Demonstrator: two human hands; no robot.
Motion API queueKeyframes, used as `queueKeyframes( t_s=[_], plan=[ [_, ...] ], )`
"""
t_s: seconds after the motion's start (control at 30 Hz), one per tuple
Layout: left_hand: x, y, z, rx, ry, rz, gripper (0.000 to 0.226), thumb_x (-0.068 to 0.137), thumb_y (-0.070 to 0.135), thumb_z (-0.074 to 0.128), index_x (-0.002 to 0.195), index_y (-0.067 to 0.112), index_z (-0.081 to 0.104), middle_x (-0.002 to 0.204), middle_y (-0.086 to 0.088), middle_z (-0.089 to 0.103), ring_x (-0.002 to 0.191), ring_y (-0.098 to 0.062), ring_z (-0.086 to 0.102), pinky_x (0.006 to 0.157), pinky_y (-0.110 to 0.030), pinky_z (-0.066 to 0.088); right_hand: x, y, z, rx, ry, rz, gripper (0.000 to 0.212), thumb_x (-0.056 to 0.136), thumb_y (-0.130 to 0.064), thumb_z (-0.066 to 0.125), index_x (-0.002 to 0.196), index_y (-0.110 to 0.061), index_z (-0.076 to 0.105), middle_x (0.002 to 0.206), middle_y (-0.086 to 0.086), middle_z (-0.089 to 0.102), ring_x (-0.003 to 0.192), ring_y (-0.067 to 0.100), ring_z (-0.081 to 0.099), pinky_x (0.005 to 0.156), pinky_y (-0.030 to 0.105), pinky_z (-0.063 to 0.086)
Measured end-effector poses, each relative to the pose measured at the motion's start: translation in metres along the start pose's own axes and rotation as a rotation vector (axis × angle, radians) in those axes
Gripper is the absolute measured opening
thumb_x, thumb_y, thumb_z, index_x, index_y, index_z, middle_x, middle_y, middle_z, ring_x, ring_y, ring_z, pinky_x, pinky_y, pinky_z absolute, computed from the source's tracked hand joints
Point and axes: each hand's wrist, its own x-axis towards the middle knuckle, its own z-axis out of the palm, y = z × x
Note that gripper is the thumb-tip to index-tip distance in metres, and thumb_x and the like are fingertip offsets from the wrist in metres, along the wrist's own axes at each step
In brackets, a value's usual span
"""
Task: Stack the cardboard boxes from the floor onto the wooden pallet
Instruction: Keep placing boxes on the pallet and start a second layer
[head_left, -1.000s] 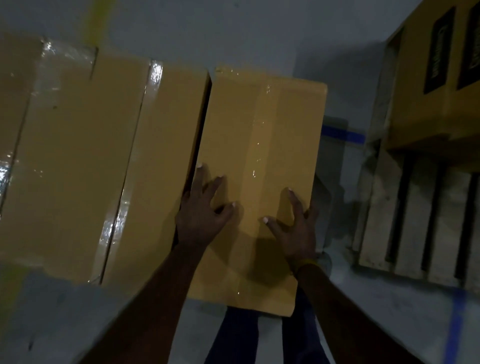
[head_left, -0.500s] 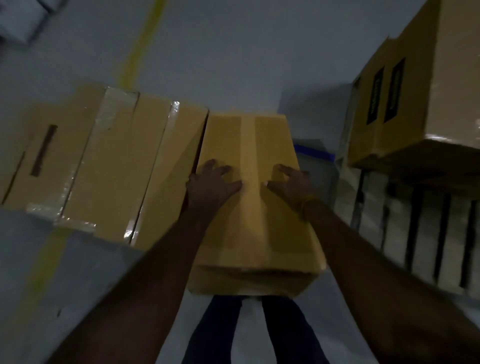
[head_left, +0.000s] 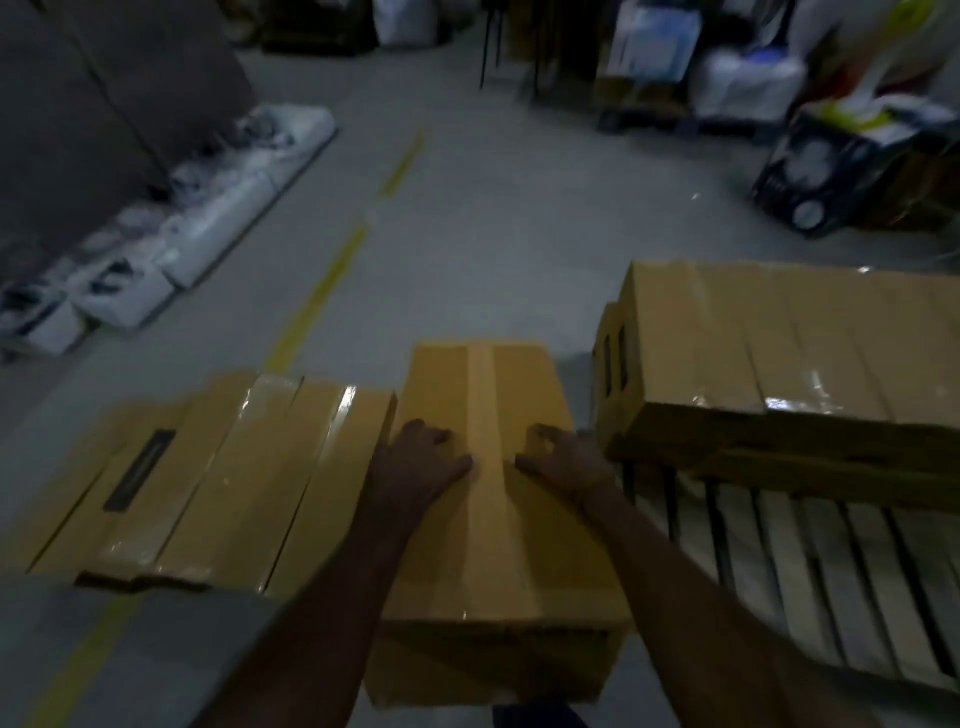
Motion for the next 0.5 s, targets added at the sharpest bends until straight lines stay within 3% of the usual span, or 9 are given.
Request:
queueKeyframes(
  t_s=[0.07,0.17,0.5],
  plan=[
    [-0.039,0.008,-0.005,0.046,0.052,0.058,0.066,0.082,0.072,0.056,0.140,0.041,0.050,0.154,0.009,0.033,0.136,-0.028,0.040,0.110,-0.044,0.033,-0.044,0.010,-0.002,0.049,0.070,0.034,0.091,0.074,-0.079,0.062,0.152,-0.043,0.032,0.147,0.013,0.043,0.122,0.034,0.056,0.094,0.043,0.053],
    [-0.091,0.017,-0.004,0.086,0.131,0.121,0.070,0.082,0.075,0.052,0.144,0.043,0.045,0.159,0.007,0.026,0.137,-0.032,0.039,0.111,-0.045,0.033,-0.114,0.024,-0.005,0.113,0.184,0.062,0.086,0.076,-0.073,0.066,0.151,-0.046,0.034,0.144,0.009,0.039,0.129,0.031,0.049,0.102,0.043,0.045],
    [-0.211,0.096,0.035,-0.010,0.152,0.302,0.069,0.080,0.079,0.049,0.141,0.046,0.047,0.160,0.008,0.025,0.133,-0.035,0.042,0.108,-0.045,0.037,-0.259,0.129,-0.042,0.208,0.391,0.098,0.088,0.076,-0.070,0.069,0.151,-0.048,0.029,0.146,0.004,0.032,0.129,0.030,0.047,0.101,0.046,0.049]
  ],
)
